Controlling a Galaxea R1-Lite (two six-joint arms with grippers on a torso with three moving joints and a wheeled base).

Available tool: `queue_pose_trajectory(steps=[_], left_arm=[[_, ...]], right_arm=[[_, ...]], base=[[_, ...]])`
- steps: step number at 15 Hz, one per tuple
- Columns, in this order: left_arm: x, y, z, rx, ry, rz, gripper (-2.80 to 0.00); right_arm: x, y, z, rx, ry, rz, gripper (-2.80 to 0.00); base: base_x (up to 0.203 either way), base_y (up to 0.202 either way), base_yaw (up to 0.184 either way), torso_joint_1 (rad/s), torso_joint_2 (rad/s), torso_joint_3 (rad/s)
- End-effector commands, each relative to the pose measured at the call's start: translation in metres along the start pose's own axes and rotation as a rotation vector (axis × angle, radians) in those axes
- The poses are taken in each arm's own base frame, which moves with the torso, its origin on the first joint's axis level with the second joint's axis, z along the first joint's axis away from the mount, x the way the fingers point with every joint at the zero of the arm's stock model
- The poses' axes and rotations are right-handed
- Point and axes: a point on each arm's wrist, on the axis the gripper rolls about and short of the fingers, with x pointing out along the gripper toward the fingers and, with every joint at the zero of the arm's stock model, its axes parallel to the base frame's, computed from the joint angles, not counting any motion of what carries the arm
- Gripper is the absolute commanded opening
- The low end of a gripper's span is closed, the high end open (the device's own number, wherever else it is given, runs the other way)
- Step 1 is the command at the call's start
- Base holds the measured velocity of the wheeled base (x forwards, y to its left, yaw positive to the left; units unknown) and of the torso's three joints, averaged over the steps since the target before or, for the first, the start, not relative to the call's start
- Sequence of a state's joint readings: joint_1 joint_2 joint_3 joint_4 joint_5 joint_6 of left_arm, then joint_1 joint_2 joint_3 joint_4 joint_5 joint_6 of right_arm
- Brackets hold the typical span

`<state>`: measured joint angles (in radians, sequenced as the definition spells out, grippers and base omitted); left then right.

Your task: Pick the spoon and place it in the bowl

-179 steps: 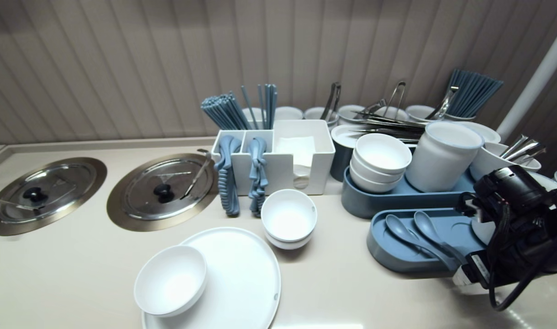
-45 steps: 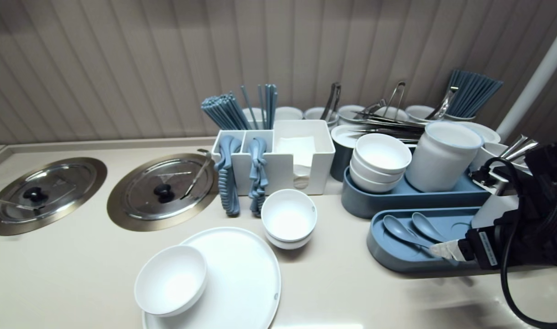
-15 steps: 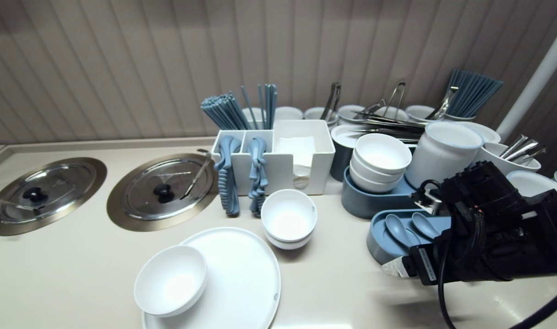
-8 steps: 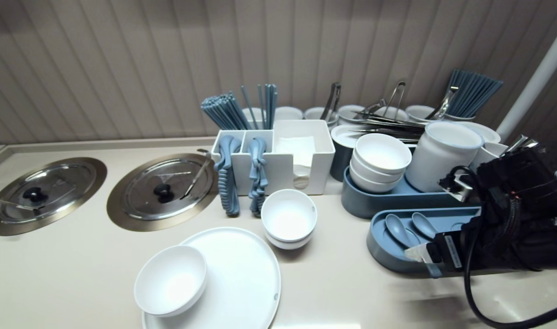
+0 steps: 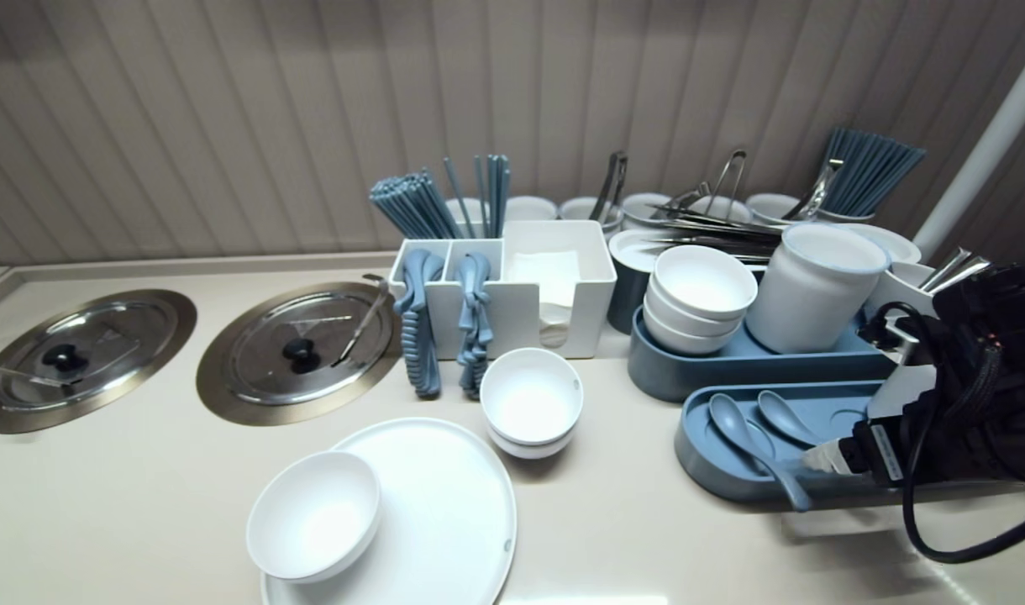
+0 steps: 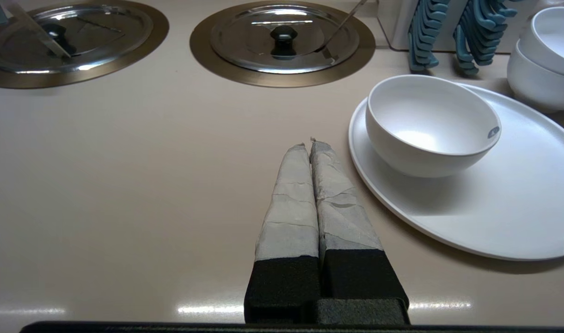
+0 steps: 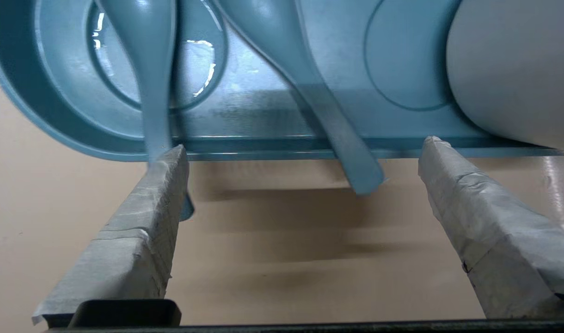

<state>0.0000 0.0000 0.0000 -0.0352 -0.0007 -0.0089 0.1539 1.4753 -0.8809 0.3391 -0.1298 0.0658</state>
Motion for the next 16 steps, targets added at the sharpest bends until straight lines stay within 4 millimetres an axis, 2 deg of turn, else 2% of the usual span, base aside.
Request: queue_pose_trajectory(steps=[1,10,16], left_arm=[[0.001,0.000,-0.002,0.000,0.006,0.001,-2.80],[0.001,0.000,-0.002,0.000,0.006,0.001,-2.80],[0.001,0.000,-0.002,0.000,0.006,0.001,-2.80]], right_arm=[[0.011,-0.005,0.000,0.011,0.037,-0.015,0.00],[0.032,0.000,-0.002,-0.008,0.120,0.008,0.00],[0.034,-0.002,-0.002,0.000,0.123,0.003,0.00]], base=[[0.000,0.000,0.000,0.000,0.00,0.000],[0.000,0.000,0.000,0.000,0.00,0.000],[0.000,0.000,0.000,0.000,0.00,0.000]])
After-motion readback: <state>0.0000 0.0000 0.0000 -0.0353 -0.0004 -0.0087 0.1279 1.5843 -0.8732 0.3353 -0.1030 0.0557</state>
